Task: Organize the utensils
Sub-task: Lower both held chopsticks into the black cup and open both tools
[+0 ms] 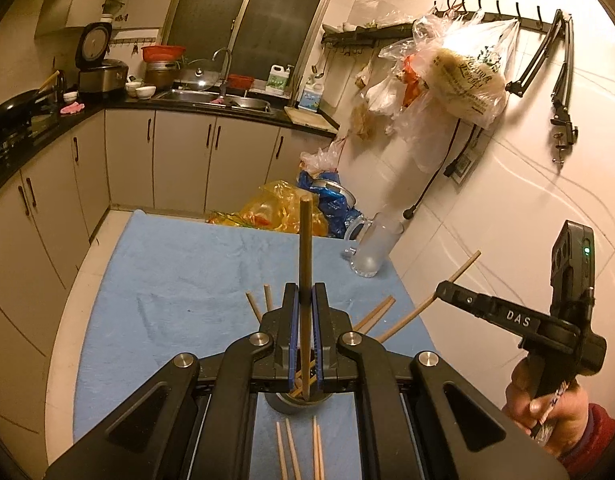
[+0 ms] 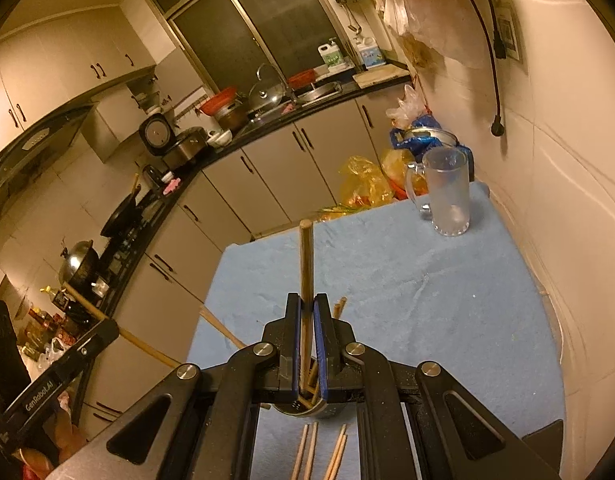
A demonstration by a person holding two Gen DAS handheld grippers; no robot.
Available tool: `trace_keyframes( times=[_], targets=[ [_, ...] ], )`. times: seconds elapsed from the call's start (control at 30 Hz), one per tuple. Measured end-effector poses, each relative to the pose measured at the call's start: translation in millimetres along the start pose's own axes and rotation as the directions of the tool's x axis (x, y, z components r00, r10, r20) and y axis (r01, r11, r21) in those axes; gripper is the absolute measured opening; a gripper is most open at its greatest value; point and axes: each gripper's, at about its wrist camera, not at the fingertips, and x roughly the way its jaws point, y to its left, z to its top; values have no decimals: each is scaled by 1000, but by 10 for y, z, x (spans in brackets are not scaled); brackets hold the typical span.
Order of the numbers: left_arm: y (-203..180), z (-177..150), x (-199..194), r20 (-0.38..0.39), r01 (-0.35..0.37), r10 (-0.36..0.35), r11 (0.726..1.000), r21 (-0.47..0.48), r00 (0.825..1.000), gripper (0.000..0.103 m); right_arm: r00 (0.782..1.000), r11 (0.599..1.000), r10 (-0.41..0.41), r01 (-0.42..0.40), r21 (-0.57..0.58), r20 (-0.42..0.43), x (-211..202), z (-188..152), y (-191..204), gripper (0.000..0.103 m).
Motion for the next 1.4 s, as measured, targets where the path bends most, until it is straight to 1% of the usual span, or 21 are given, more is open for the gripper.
trace_keyframes(
  times=[0.17, 0.47, 0.67, 0.9, 1.2, 1.4],
  targets=[
    [53, -63, 219, -28, -3, 2, 1000, -26, 1000, 6, 999, 1000, -22, 21, -6, -27, 155, -60, -47, 7],
    [150, -228, 483, -86, -13, 9, 999, -44, 996, 6, 996, 999, -37, 35, -19, -81, 398, -187, -52, 7],
    [210, -316, 548, -109, -23, 18, 999, -47, 994, 6, 992, 998, -51, 48, -30, -114, 559, -278, -46, 7],
    [230, -371, 583, -124, -14, 8, 999, -42, 992, 6, 988, 998, -68, 65, -24, -141, 684, -334, -100, 7],
    [227, -375, 577, -126, -9, 3, 999, -45, 992, 6, 987, 997, -74, 71, -28, -141, 672, -348, -71, 8],
    [211, -367, 532, -118, -7, 2, 999, -46, 993, 6, 989, 997, -71, 68, -23, -133, 593, -355, -50, 8]
  ],
)
